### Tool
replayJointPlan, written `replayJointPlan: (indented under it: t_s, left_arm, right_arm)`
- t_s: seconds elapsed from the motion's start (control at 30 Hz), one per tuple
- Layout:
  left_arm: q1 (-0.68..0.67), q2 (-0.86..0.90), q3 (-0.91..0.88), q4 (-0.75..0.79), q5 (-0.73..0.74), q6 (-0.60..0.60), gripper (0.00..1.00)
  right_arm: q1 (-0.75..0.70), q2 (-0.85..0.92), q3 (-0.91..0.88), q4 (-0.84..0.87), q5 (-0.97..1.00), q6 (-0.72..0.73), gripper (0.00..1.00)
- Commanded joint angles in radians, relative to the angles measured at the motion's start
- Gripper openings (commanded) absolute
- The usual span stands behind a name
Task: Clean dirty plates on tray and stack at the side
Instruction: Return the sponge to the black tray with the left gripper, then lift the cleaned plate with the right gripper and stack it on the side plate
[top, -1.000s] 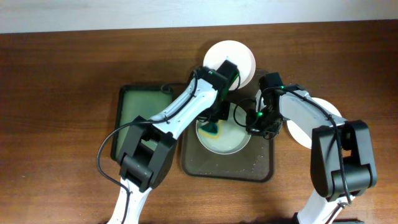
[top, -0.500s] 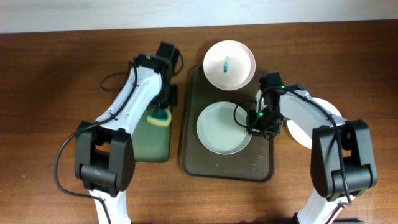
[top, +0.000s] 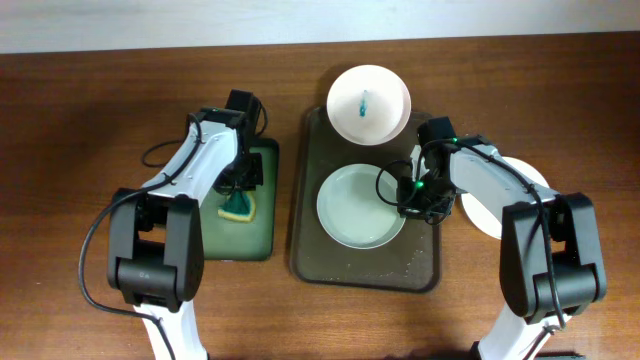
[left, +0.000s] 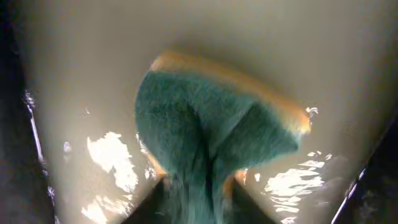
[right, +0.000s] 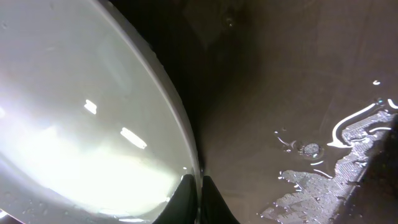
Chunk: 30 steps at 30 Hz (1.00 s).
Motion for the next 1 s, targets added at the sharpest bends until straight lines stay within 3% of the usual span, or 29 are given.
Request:
replayJointPlan:
  t_s: [0.0,0.1,0.27,0.3,0.4,0.5,0.7,0.97]
  left_arm:
    - [0.001,-0.031,0.055,-0.061,0.04,0.04,0.62]
    - [0.001,-0.114,0.113,-0.121,0.041,0.039,0.67]
    - [0.001,-0.327,0.122,-0.136,0.083,0.04,0.82]
    - [0.001,-0.356,0.122,-0.146,0.083,0.04,1.0]
    - [0.001,-0.373,0.121,-0.172,0.083,0.04,1.0]
    - [0.001,-0.373,0.117,-0.208,0.082,0.04,1.0]
    - [0.001,-0.373,0.117,-0.21,0.082,0.04,1.0]
    - [0.001,-0.373,0.117,-0.21,0.082,0.04,1.0]
  right_arm:
    - [-0.01,0.012,-0.005,-0.002,0.053,-0.018,0.04]
    - [-0.01,0.007,-0.002,0.001,0.054,-0.017,0.04]
    - [0.04,-0.198,-0.002,-0.004,0.142,-0.016,0.05]
    - [0.075,-0.27,-0.002,-0.009,0.212,-0.013,0.04]
    - [0.163,-0.438,-0.002,-0.043,0.476,0.06,0.04]
    - [0.176,-0.514,-0.002,-0.059,0.541,0.066,0.04]
    - [0.24,-0.535,-0.001,-0.079,0.739,0.075,0.04]
    - [0.43,-0.535,0.001,-0.08,1.075,0.076,0.04]
